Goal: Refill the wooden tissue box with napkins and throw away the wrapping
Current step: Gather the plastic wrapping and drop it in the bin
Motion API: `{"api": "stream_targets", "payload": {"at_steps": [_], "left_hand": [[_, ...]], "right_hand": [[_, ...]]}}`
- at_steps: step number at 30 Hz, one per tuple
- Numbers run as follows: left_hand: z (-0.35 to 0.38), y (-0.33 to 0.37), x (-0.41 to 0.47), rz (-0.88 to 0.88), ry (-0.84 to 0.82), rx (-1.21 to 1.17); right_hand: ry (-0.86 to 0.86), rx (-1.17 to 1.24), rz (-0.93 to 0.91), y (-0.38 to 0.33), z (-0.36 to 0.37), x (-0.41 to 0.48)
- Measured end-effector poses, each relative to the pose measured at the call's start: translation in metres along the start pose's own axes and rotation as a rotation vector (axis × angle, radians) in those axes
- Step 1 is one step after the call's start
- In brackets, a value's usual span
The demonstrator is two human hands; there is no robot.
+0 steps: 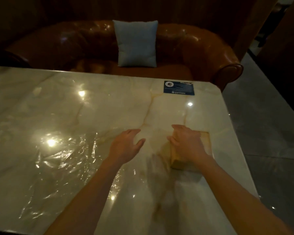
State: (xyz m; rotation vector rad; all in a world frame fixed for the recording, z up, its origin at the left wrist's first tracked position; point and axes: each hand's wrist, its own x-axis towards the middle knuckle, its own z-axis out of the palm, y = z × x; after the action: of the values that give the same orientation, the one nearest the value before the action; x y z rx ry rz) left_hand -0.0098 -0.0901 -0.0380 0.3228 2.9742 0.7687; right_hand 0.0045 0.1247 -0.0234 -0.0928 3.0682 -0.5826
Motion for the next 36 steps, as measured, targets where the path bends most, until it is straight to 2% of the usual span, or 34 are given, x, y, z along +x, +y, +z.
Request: {"api": "stream_targets", "payload": {"at_steps": [8,14,19,22,25,29,31,33,36], "left_hand": [[-0.047,-0.090,-0.036,-0.121,0.020,0.028],[-0.062,-0.146,-0.066,-0.180,0.035,0.027],[-0.050,-0.181,-0.081,-0.162,-0.038,0.227],[-0.042,-0.195,-0.089,-0.252,-0.159,0.253],[-0.036,-0.201,-0.101,-0.301,-0.222,0.216],[-0.028,-0.190,-0.112,-0.298,-0.159,0.279],[-0.025,-0.177,-0.118,-0.308,-0.188,0.298],[-0.023,-0.159,-0.123,-0.268,-0.260,0.367],[-0.025,-0.125,-0.129,-0.145,-0.233,0.476]], "right_hand": [[-0.153,-0.069,-0.079,-0.099,0.061,0.005],[-0.249,-0.132,-0.152,-0.142,0.100,-0.002],[-0.353,-0.176,-0.150,-0.155,0.126,-0.013],[-0.412,-0.181,-0.133,-0.149,0.138,-0.014],[-0.418,-0.169,-0.121,-0.142,0.142,-0.010],[-0.367,-0.209,-0.140,-0.142,0.140,0.006],[-0.364,-0.247,-0.149,-0.142,0.138,0.020],[-0.372,-0.281,-0.163,-0.140,0.136,0.034],[-0.402,-0.271,-0.190,-0.139,0.133,0.051]]}}
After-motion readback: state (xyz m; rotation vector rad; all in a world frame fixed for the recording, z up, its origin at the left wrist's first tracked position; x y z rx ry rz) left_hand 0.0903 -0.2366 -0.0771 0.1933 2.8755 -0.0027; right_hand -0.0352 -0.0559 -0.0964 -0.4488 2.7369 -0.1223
